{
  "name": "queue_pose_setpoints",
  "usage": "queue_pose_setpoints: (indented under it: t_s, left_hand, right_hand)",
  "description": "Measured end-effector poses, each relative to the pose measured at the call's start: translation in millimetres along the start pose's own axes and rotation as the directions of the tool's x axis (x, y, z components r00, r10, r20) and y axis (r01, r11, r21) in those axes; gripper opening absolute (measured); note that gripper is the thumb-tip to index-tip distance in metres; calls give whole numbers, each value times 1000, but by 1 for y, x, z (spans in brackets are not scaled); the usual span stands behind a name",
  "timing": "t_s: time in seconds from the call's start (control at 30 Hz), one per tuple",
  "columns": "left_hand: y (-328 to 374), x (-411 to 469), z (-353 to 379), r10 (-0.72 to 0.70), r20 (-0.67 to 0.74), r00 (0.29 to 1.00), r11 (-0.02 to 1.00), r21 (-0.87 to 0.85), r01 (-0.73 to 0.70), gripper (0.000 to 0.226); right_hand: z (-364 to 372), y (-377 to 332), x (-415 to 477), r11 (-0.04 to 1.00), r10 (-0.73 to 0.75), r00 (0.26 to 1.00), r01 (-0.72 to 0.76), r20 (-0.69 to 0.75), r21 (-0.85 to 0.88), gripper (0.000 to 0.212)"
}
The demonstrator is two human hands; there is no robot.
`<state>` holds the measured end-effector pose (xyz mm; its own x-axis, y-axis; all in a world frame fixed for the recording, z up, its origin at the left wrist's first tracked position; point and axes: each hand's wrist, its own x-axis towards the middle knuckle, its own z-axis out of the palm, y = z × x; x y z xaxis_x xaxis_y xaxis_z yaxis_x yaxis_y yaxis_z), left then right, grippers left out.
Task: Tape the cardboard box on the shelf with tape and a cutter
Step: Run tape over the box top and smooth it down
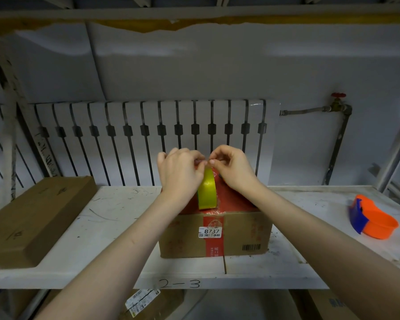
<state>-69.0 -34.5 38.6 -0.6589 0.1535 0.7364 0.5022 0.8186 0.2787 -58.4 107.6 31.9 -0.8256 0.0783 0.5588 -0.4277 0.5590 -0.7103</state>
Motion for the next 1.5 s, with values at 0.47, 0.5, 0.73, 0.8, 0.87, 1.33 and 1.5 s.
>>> queue_pose_setpoints:
  t_s: [0.47, 0.5, 0.73, 0.8, 0.87, 1.33, 1.5]
  left_hand:
    - [2, 0, -2, -56, 38, 998, 985, -161, 62, 22]
    - [2, -1, -2, -60, 45, 997, 984, -166, 67, 19]
    - [2, -1, -3, -123, 120, 985, 966, -212, 147, 8]
    - [2, 0, -5, -132, 144, 981, 960, -228, 162, 7]
    - [2, 0, -6, -129, 165, 978, 956, -243, 168, 9]
    - [-2, -2, -2, -110, 180, 977, 932, -322, 165, 15]
    - [-1, -1, -2, -141, 151, 979, 940, -290, 180, 13]
  right_hand:
    - [-5, -3, -4, 992, -19, 1000, 17, -18, -127, 5]
    - [-5, -3, -5, 991, -23, 1000, 21, -14, -134, 5]
    - [-5, -4, -8, 982, -65, 998, 63, -9, -178, 2]
    - [-4, -5, -8, 979, -80, 997, 77, -6, -188, 3]
    - [-4, -6, -8, 979, -90, 996, 89, 0, -181, 9]
    - [-8, -5, -9, 901, -231, 972, 230, 42, -368, 21]
    - [-8, -6, -9, 899, -225, 974, 223, 40, -377, 19]
